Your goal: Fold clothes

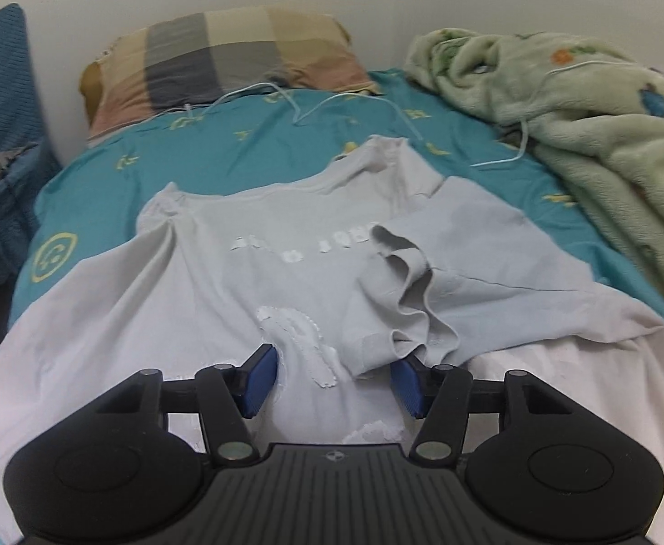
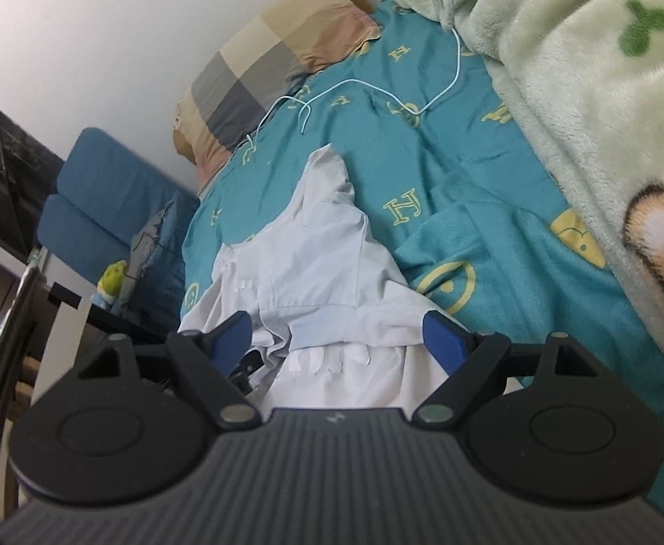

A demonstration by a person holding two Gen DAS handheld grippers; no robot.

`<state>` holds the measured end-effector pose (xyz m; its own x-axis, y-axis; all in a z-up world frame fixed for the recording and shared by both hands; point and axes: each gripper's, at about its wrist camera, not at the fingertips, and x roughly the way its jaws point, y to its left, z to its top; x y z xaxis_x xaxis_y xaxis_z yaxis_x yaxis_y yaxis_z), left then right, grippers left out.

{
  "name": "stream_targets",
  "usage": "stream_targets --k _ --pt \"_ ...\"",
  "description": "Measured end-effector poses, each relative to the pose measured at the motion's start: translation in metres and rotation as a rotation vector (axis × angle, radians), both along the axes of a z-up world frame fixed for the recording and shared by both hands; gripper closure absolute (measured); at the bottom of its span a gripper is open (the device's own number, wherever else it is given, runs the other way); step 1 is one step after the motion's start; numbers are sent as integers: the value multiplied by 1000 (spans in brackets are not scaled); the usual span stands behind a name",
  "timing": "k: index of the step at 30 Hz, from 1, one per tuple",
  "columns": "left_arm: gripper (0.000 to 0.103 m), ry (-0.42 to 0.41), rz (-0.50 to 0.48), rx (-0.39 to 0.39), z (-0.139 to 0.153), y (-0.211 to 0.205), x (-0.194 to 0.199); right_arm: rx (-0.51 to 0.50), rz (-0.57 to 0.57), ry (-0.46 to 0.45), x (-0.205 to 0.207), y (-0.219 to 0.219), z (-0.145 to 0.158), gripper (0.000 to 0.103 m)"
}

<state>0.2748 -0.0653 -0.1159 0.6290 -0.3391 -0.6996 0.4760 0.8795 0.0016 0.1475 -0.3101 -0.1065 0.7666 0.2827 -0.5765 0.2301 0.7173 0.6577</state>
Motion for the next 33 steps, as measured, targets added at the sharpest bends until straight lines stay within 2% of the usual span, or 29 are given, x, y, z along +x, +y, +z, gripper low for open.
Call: stream_targets --k 7,12,15,18,19,20,22,24,29,33 --pt "42 45 -57 -106 13 32 -12 -3 16 -3 0 4 2 19" --pt "44 36 -39 -110 14 30 -10 6 20 2 1 5 1 19" --pt "48 39 -46 -101 12 21 -6 7 18 4 1 4 0 19" --pt "60 33 -48 -62 9 12 -2 10 21 9 2 5 -2 19" --pt "69 31 -48 -48 8 9 -1 12 25 12 3 5 -3 19" --pt "83 31 -46 -31 7 7 1 15 28 15 3 5 -4 19" --pt "99 28 -44 19 5 4 4 22 34 16 3 6 -4 19" --pt "100 14 -54 36 8 5 4 24 38 12 2 5 -4 19" --pt "101 -77 -25 -26 42 18 1 41 33 12 2 5 -4 19" --pt "101 -115 -38 -13 62 20 3 53 41 7 2 7 -4 19"
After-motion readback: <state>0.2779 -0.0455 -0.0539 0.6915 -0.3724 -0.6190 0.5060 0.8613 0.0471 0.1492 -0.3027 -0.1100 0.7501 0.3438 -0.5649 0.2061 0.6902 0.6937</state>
